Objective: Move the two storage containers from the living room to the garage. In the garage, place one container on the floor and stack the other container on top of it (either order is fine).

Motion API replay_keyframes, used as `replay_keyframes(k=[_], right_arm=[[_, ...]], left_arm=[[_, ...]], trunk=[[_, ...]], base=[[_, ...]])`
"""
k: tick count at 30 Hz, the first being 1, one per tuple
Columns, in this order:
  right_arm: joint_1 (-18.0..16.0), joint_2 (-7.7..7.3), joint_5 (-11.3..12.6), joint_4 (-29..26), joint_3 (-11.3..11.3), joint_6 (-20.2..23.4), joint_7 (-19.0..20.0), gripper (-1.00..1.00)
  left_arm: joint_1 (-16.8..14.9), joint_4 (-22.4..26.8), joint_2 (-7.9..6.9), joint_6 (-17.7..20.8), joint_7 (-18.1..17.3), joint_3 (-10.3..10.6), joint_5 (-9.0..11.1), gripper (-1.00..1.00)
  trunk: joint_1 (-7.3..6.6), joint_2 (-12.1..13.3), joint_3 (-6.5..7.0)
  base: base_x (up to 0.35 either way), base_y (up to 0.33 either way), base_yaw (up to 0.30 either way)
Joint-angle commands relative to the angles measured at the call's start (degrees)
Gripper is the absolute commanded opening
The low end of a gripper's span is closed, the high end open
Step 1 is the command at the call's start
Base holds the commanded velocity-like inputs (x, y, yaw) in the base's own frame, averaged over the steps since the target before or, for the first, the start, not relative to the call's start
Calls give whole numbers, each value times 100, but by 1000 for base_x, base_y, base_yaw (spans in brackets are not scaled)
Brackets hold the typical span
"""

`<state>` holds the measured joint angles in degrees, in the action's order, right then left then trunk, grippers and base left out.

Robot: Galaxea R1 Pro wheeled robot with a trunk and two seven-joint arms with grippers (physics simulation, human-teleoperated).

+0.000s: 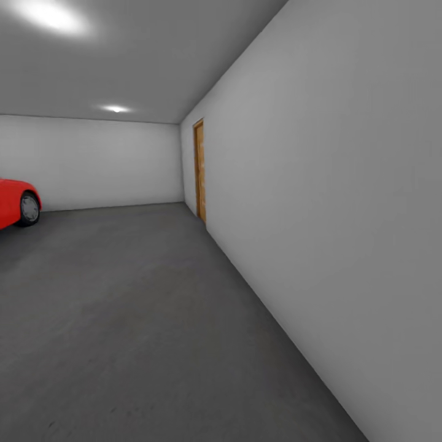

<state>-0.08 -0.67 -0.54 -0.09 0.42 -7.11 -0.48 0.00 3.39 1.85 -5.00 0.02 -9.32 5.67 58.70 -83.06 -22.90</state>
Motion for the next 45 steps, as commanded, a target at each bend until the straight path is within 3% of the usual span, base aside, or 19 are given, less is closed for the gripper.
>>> replay_keyframes(k=[1,37,45], right_arm=[[-1,-1,-3,0,3,-14,-5,100],[-1,-33,-7,-9,14,41,7,100],[-1,-40,-6,-9,14,35,-3,100]], left_arm=[[0,4,2,-10,1,0,60,100],[0,0,0,-1,7,-4,66,100],[0,3,0,-1,7,-5,66,100]], trunk=[[3,-2,-5],[3,-2,-5],[3,-2,-5]], base=[[257,0,59],[318,0,4],[323,0,205]])
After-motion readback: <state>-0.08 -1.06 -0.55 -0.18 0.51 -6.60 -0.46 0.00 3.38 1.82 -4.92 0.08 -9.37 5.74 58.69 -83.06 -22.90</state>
